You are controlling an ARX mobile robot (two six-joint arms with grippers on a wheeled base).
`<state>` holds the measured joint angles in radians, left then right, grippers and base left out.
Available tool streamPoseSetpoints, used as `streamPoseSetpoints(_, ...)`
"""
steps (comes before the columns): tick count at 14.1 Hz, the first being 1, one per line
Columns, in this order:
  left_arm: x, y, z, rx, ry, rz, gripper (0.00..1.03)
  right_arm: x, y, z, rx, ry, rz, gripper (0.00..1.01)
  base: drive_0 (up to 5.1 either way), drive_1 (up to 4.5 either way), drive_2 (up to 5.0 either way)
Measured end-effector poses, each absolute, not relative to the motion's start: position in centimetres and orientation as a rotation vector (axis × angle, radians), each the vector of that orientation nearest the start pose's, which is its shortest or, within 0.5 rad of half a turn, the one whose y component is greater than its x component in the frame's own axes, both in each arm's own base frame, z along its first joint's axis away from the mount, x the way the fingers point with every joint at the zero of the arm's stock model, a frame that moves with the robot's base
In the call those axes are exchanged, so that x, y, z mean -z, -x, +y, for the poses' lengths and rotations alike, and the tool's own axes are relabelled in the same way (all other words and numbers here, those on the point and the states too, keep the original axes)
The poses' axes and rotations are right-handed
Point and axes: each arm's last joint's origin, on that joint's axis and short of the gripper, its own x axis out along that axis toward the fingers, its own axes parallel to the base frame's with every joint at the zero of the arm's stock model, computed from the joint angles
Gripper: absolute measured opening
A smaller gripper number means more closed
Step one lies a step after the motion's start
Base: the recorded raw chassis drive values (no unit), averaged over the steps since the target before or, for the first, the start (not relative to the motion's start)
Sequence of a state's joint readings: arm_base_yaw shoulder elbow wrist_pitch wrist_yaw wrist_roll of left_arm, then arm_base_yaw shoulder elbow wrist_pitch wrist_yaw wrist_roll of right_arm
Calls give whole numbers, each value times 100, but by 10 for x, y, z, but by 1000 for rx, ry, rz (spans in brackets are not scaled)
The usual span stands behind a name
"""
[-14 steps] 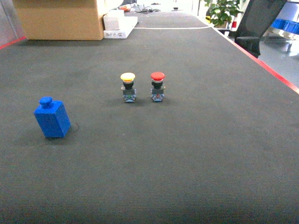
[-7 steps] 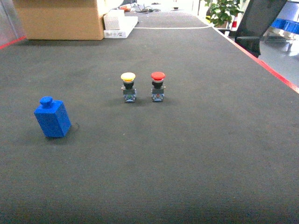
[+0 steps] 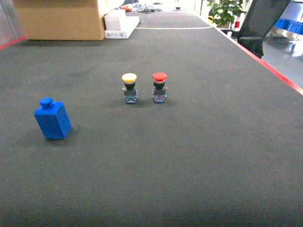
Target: Pick blue part to blue bin on bottom shelf
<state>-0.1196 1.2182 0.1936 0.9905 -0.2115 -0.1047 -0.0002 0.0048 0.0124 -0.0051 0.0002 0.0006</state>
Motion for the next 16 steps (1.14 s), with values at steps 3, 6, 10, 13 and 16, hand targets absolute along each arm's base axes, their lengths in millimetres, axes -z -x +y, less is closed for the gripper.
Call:
streamPoseSetpoints(3,-131,-253,-29,-52,65,193,98,-167,-97,0,0,0,-3,98,0,0,0)
streamPoseSetpoints(6,-112,-291,-27,-49,52,202,98,-167,-97,0,0,-1,-3,98,0,0,0)
streamPoseSetpoints(10,-89,-332,-23,-69,38,240,98,-167,-97,0,0,0,-3,98,0,0,0)
streamPoseSetpoints(13,-76,-355,-21,-88,38,274,98,-167,-97,0,0,0,-3,98,0,0,0)
streamPoseSetpoints(16,-71,-366,-21,-108,45,287,98,-167,-97,0,0,-1,-2,98,0,0,0)
